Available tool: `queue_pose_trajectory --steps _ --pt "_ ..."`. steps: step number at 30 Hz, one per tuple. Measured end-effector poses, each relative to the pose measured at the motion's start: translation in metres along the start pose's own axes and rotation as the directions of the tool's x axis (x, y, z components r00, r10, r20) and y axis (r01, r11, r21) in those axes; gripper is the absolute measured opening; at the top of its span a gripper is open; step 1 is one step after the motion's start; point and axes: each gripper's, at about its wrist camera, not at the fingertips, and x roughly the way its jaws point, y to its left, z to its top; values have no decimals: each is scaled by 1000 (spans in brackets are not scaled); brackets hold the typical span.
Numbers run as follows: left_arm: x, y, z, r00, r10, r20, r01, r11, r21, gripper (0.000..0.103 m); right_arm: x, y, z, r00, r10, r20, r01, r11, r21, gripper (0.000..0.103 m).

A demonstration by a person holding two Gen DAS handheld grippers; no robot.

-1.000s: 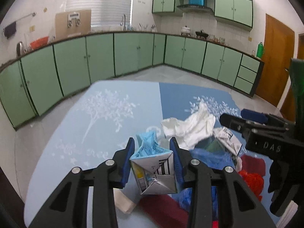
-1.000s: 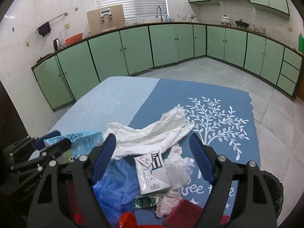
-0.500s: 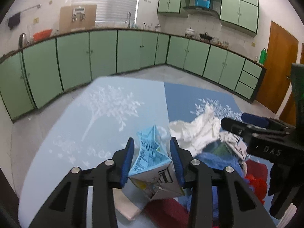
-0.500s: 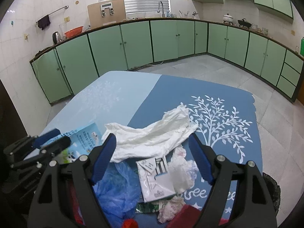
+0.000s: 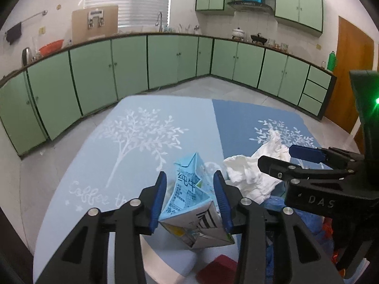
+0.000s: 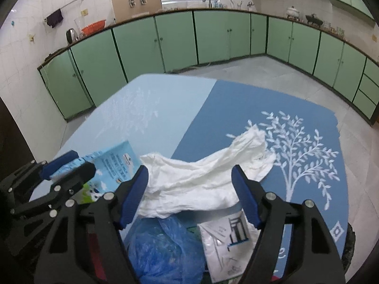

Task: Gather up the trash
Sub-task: 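Lift the milk carton with the left gripper while the right gripper grasps a white carton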

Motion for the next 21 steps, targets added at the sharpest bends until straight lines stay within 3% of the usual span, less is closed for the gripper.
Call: queue_pose_trajectory --steps 7,10,11,12,14,16,21 --pt "1 8 -4 999 -29 -37 28 999 -20 54 18 4 -1 997 -21 -73 19 999 -28 64" --pt "3 9 -5 998 -40 -48 39 999 -30 57 24 7 -4 994 -43 -99 37 998 -59 50" --pt "4 9 -5 998 -46 -52 44 998 -33 57 26 8 -6 993 -49 -103 43 997 -67 38" --pt "4 9 -5 997 -51 -55 49 998 -36 57 28 7 -7 993 -42 -111 34 997 -69 33" --pt "5 8 -6 996 -62 -58 59 997 -40 55 29 3 -8 992 -16 -122 10 999 -49 6" --pt "4 8 -7 995 -83 -50 81 996 -44 39 27 -3 -8 993 -1 -118 -2 1000 -21 0" --pt "4 4 -5 996 -85 -41 83 996 -35 39 -1 -13 -4 1000 25 -3 -24 1000 15 0"
